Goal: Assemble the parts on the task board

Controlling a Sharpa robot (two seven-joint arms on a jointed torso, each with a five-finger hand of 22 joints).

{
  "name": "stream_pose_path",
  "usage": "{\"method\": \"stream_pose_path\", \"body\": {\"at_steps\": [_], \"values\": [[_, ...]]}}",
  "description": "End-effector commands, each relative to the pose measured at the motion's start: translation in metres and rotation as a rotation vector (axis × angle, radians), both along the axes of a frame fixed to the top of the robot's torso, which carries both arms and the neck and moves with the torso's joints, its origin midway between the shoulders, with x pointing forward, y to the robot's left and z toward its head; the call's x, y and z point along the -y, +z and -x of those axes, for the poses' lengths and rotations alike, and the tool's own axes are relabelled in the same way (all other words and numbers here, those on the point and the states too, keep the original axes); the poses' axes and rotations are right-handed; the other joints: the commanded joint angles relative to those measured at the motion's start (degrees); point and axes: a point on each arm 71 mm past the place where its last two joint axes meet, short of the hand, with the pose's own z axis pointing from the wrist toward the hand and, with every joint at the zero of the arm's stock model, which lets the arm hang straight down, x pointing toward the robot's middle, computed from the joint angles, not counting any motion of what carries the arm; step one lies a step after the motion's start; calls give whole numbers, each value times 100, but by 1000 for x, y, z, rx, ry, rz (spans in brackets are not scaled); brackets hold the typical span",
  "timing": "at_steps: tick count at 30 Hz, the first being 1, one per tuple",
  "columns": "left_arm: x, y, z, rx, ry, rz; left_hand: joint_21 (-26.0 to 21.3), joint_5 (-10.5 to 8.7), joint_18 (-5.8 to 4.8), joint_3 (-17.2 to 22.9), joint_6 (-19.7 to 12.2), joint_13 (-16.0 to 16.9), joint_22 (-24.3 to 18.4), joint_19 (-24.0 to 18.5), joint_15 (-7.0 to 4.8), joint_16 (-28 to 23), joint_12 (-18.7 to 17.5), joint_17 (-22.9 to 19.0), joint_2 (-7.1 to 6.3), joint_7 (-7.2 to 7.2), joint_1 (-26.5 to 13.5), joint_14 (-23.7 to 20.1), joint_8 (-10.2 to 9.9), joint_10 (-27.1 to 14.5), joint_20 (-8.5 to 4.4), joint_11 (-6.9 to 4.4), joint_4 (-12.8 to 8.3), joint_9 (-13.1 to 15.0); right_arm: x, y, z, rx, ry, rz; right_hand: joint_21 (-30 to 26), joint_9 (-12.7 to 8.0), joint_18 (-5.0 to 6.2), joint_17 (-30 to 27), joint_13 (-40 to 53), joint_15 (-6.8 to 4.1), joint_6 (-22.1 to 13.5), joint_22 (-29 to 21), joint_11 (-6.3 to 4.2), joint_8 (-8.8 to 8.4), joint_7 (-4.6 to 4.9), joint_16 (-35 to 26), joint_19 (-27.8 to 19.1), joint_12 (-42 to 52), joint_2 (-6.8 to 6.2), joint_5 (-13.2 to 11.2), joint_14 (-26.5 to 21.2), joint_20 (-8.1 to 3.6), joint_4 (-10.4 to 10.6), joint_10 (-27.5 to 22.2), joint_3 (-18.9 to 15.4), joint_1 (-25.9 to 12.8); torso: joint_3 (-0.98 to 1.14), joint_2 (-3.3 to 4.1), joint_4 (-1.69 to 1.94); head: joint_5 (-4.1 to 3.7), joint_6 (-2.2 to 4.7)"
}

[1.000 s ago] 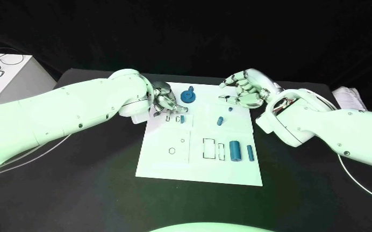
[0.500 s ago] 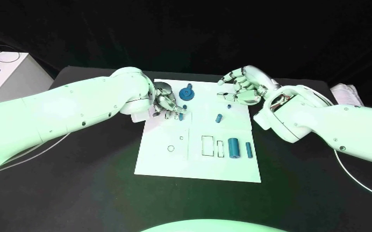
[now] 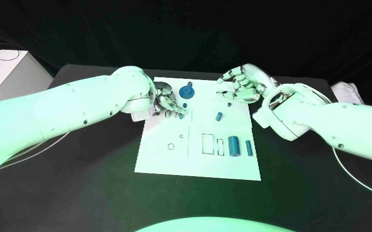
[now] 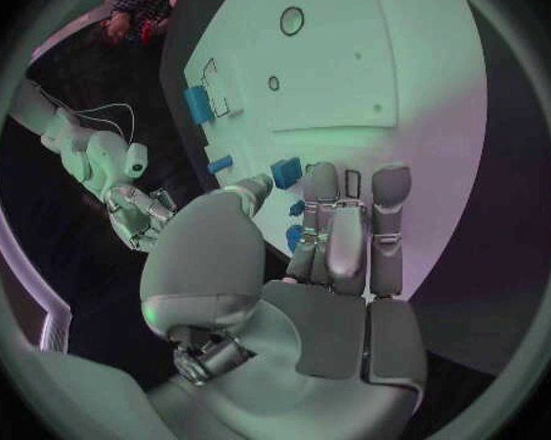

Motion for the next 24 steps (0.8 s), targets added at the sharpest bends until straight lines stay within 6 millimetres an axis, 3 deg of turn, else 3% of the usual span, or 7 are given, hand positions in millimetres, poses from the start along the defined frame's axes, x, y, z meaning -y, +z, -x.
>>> {"method": "stream_pose_path", "body": {"at_steps": [1, 14, 24], "values": [[3, -1, 2, -25, -17, 6, 32, 9, -105, -23, -49, 8, 7, 35, 0, 41, 30, 7, 13, -14, 47, 30, 43, -63, -2, 3, 3, 23, -1, -1, 0, -9, 8, 5, -34, -8, 102, 1207, -3, 9, 25, 827, 1, 28, 5, -41, 221, -19, -31, 39, 519, 21, 8, -55, 48, 22, 2, 3, 0, -3, -7], [7, 0, 2, -27, -2, 45, 69, 25, -104, 140, -98, 15, 28, 5, -14, 58, 92, 9, 131, -33, 531, 14, 61, -129, -7, -16, -21, 167, -2, -3, -1, -21, 10, 11, -34, -8, 102, 1207, -3, 9, 25, 827, 1, 28, 5, -41, 221, -19, -31, 39, 519, 21, 8, -55, 48, 22, 5, 4, 8, 21, -37], [8, -1, 2, -43, -2, 54, 108, 24, -108, 518, -123, -20, 61, -12, -31, 72, 102, 15, 216, -56, 1010, 10, 35, -161, -13, -37, -62, 271, -3, -5, -1, -30, 12, 16, -29, -9, 101, 1204, -2, 9, 29, 831, 0, 31, 4, -43, 224, -17, -30, 44, 518, 21, 13, -52, 55, 17, 8, 3, 4, 7, -65]]}}
